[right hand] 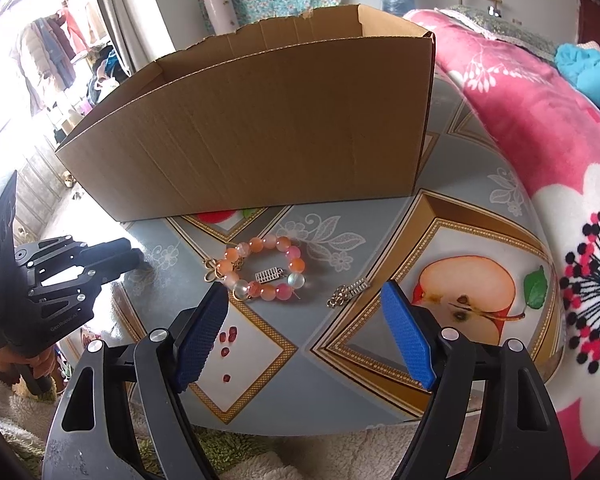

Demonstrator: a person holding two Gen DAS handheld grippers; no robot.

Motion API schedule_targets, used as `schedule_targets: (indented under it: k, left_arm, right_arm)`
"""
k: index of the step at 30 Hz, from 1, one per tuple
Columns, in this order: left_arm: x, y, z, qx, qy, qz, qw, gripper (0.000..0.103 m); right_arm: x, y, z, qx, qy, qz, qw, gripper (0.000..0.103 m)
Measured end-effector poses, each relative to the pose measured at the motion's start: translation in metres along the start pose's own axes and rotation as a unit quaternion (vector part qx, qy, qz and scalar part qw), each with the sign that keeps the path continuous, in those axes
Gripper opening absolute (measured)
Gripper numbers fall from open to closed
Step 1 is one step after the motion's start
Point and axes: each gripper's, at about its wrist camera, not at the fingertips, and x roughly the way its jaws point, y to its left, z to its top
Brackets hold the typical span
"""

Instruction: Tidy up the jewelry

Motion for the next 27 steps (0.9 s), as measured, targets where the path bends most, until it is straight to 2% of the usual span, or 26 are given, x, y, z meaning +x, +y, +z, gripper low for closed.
schedule_targets:
  k: [2, 23, 27]
  left_arm:
    - [0.000, -0.001, 0.000, 0.004, -0.001, 0.002, 1.0000, 0.012]
    - [-0.016, -0.001, -0.002, -0.006, -0.013, 0.010, 0.9998, 0.012]
    - [-0.018, 0.001, -0.002, -0.022, -0.016, 0.013, 0.9996, 0.012]
  right_arm:
    - [-0.001, 0.000, 0.000, 0.000, -0.001, -0.001, 1.000, 0.074]
    - [-0.012, 0.002, -0.001, -0.011, -0.013, -0.002, 1.000, 0.072]
    - [-0.016, -0.002, -0.002, -0.018, -0.010, -0.008, 1.000, 0.064]
